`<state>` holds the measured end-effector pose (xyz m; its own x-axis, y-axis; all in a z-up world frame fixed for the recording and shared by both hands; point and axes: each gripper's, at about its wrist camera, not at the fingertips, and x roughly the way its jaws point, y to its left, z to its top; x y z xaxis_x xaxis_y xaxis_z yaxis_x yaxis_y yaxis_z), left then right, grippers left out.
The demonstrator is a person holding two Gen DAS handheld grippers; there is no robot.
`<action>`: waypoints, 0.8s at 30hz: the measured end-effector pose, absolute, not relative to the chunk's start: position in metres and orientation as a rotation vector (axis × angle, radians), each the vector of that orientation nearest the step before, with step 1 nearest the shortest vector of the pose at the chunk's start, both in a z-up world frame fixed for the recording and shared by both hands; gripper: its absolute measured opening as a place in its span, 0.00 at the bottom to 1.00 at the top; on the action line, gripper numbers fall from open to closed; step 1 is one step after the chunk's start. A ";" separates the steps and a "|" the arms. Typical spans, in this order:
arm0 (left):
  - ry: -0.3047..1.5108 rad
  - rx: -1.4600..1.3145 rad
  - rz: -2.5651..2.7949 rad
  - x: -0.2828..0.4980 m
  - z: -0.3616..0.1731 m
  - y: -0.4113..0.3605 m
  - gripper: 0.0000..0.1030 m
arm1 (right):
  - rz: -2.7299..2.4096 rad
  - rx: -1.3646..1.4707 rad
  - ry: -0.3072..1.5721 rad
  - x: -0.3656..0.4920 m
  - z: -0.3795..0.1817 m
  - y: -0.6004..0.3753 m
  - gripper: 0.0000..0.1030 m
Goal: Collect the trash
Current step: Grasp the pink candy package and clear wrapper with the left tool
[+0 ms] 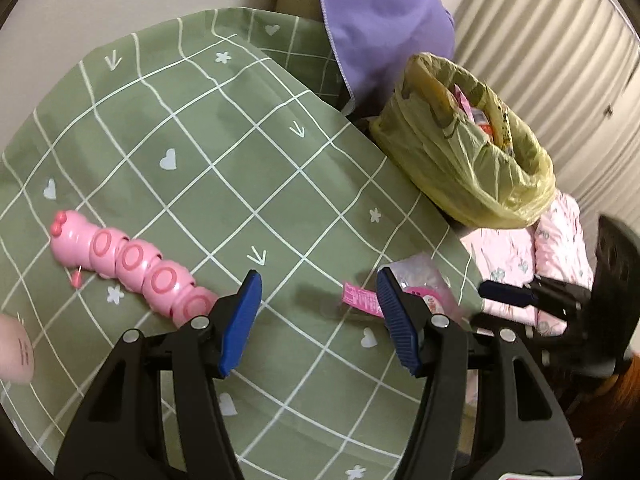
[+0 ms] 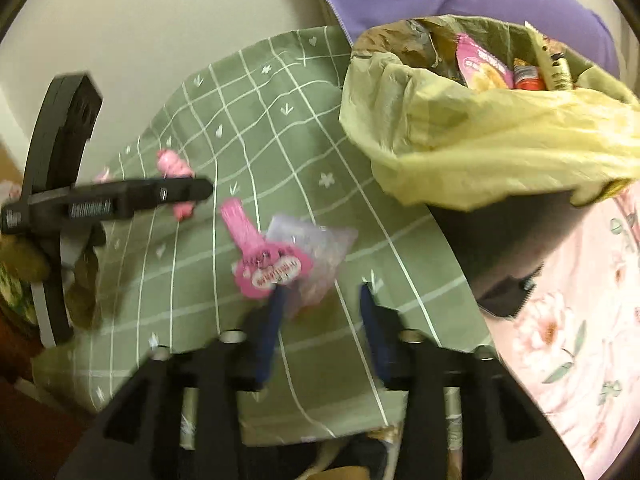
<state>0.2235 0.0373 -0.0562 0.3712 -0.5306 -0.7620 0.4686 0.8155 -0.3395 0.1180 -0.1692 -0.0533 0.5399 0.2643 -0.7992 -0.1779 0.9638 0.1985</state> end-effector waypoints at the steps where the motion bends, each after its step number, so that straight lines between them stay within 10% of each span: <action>1: 1.012 -0.080 -0.637 0.221 -0.056 0.036 0.55 | 0.248 0.090 0.965 0.115 -0.051 -0.172 0.40; 24: 1.083 0.009 -0.201 0.163 -0.082 -0.083 0.54 | 0.130 0.154 0.898 0.061 -0.069 -0.293 0.40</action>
<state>0.1632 -0.0834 -0.0816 0.4525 -0.1589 -0.8775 0.1674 0.9816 -0.0914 0.0611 -0.2933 -0.0692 0.6167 0.1772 -0.7670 -0.0481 0.9810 0.1880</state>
